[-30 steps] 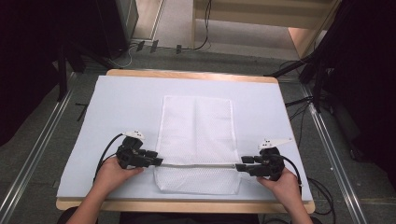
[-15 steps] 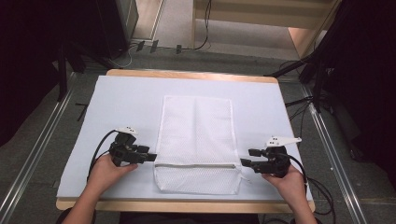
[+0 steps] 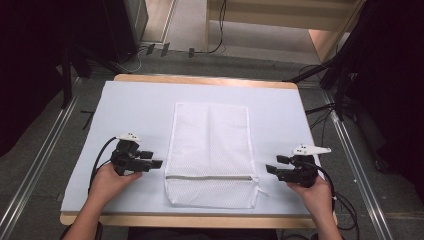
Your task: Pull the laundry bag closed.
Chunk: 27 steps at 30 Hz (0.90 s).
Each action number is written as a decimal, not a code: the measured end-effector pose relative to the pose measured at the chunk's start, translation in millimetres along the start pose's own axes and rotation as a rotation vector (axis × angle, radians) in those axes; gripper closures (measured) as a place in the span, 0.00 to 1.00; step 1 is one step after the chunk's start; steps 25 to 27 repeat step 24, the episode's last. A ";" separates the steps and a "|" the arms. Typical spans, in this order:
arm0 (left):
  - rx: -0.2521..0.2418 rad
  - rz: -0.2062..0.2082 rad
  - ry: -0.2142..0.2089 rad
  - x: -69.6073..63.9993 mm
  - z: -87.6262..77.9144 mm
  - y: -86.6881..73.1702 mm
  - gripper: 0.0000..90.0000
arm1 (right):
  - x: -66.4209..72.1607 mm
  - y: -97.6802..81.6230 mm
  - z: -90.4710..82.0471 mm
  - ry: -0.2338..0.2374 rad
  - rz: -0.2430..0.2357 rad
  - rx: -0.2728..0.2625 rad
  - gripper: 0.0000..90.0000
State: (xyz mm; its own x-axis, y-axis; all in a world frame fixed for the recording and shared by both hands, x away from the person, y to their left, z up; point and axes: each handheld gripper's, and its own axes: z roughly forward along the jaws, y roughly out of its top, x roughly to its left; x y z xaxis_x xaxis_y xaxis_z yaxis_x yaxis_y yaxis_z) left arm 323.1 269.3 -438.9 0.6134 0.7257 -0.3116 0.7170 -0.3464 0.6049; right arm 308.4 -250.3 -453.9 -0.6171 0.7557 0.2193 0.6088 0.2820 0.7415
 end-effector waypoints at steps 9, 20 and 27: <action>0.008 0.000 0.028 4.2 0.7 -1.3 0.40 | -5.8 -4.1 3.0 -0.051 0.039 0.025 0.41; -0.003 -0.018 0.045 7.9 0.0 -1.3 0.40 | -11.5 -5.4 10.8 -0.066 0.019 0.035 0.37; 0.002 -0.019 0.050 8.3 0.9 -1.2 0.39 | -14.3 -4.2 16.1 -0.090 0.011 0.040 0.35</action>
